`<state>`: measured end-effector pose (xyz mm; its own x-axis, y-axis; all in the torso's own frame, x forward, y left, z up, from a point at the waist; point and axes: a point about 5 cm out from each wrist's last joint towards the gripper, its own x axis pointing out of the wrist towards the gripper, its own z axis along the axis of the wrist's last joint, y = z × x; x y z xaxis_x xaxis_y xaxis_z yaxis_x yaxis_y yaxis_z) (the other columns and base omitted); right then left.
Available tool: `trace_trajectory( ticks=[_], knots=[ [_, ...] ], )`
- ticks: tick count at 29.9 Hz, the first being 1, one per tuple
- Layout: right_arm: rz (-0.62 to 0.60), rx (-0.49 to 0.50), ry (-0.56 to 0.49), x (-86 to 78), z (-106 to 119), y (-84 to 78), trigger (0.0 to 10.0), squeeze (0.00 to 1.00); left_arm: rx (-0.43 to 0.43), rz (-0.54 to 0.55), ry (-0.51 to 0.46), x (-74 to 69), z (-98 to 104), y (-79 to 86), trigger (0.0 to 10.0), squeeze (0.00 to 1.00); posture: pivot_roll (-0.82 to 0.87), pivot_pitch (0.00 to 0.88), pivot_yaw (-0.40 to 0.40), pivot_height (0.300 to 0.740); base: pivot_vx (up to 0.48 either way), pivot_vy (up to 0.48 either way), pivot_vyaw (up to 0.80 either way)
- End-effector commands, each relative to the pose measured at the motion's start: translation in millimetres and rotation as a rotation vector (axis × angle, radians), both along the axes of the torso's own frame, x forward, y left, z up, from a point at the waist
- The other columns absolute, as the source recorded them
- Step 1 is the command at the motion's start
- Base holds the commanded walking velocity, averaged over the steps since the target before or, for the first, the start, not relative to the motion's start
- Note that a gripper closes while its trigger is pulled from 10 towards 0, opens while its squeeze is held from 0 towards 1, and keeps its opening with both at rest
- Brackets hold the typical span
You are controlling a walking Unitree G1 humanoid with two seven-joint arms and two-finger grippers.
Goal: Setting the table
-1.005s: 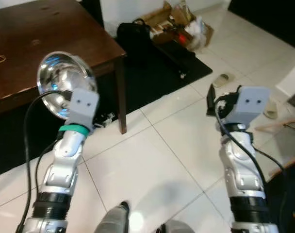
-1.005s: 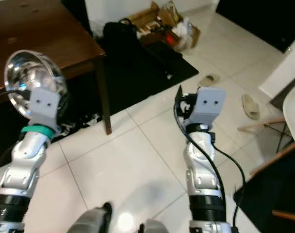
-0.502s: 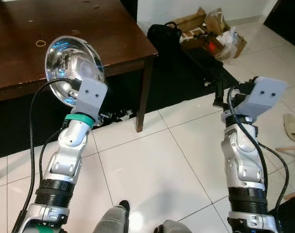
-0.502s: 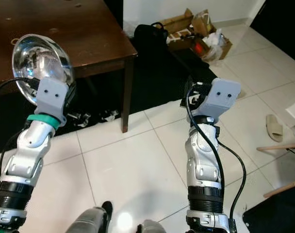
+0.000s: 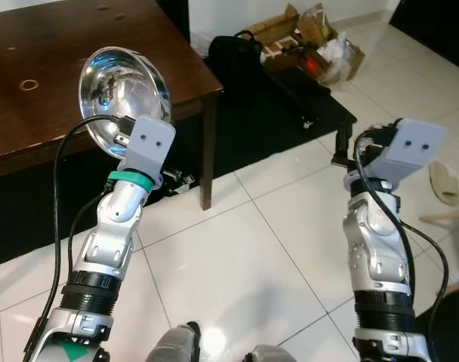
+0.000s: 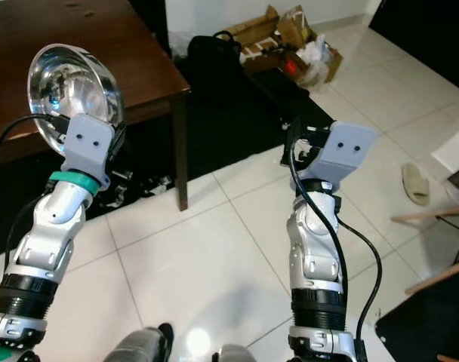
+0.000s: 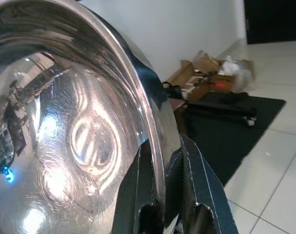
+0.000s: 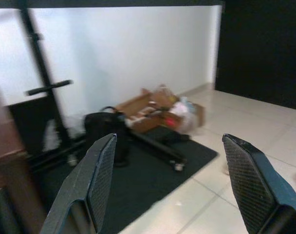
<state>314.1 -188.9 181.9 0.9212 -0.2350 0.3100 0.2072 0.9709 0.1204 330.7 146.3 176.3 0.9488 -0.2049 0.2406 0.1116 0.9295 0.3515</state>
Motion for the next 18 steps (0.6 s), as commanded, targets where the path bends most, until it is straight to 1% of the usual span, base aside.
trace_trajectory(
  ticks=[1,8,12,18],
  knots=[
    [0.006,0.004,0.005,-0.8,-2.5,-0.1,10.0,0.00,0.017,-0.024,-0.033,-0.5,4.4,-5.3,10.0,0.00,0.03,0.000,0.031,0.740,0.480,0.000,0.00],
    [0.027,-0.003,-0.005,0.2,-0.2,3.7,10.0,0.00,0.018,-0.024,-0.039,-0.5,4.5,-5.9,10.0,0.00,0.03,0.000,0.028,0.740,0.480,0.000,0.00],
    [0.032,-0.011,-0.006,0.8,0.5,4.7,10.0,0.00,0.018,-0.022,-0.042,-0.5,4.7,-5.9,10.0,0.00,0.03,0.000,0.028,0.740,0.480,0.000,0.52],
    [0.032,-0.015,-0.006,1.4,0.8,4.9,10.0,0.00,0.017,-0.022,-0.044,-0.4,4.9,-6.1,10.0,0.00,0.03,0.000,0.026,0.740,0.480,0.000,0.80]
  ],
)
